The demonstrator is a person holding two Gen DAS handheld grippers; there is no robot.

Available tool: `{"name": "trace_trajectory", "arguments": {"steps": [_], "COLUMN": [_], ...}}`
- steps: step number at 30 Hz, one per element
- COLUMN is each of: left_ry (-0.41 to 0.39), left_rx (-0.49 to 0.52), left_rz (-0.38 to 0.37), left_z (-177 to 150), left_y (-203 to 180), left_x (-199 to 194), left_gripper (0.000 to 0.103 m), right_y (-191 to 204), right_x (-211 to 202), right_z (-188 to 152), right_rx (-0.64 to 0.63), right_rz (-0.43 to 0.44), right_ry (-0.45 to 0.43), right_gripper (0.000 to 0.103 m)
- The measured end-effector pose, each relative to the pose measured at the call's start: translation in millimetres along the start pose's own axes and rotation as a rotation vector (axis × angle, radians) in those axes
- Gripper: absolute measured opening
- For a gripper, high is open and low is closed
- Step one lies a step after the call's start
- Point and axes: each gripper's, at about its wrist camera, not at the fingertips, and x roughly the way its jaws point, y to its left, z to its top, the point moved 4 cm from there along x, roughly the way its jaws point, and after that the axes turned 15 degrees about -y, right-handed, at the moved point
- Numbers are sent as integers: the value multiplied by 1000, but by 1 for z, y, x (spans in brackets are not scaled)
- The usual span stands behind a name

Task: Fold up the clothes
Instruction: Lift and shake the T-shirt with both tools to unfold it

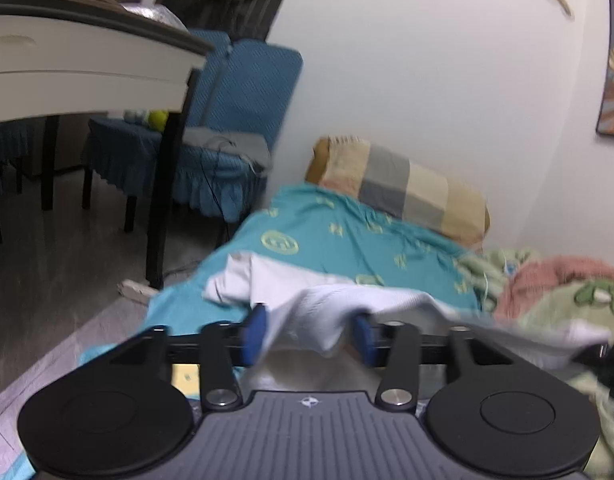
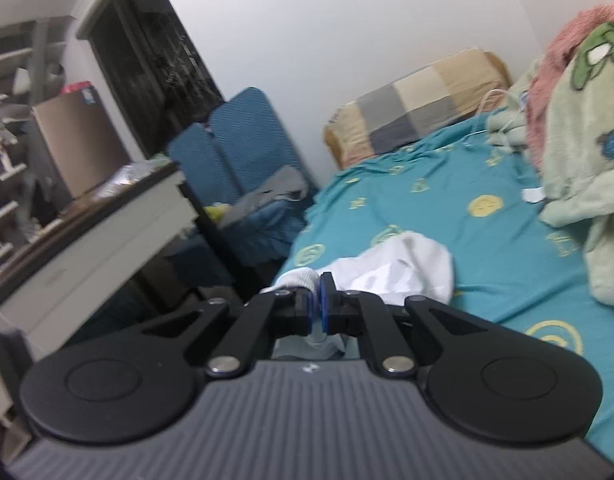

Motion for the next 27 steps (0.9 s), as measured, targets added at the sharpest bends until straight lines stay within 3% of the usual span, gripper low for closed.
{"name": "trace_trajectory", "arguments": {"steps": [4,8,10,13,16,19,22,27], "left_ry": [-48,-112,-127,-86,40,144,177,137], "left_rx": [8,-84,-158,-219,-289,-337,-322,-190], "left_rz": [43,152,217,326,383,411,408,348], "left_z": [-6,-3,1,-1,-14,-30,-32,-19], "left_y": [-10,-5,8,29,49,63,64,42], "left_x": [0,1,-2,-9,-9,-11,-10,-5], "left_gripper": [79,80,80,78,77,70,60,20], "right_y": [7,14,13,9,1,-5,-14,-39], "right_x": [-1,-10,-12,-13,-11,-7,-2,14], "right_z": [5,10,11,13,12,6,-3,-28], "right_rx": [29,36,14,-36,-85,-133,-194,-189], "right_rz": [69,128,113,62,-17,-104,-202,-308], "right_ry": [-9,-44,-58,-78,-79,-58,-9,160], "right_gripper": [7,7,7,7,7,7,8,11]}}
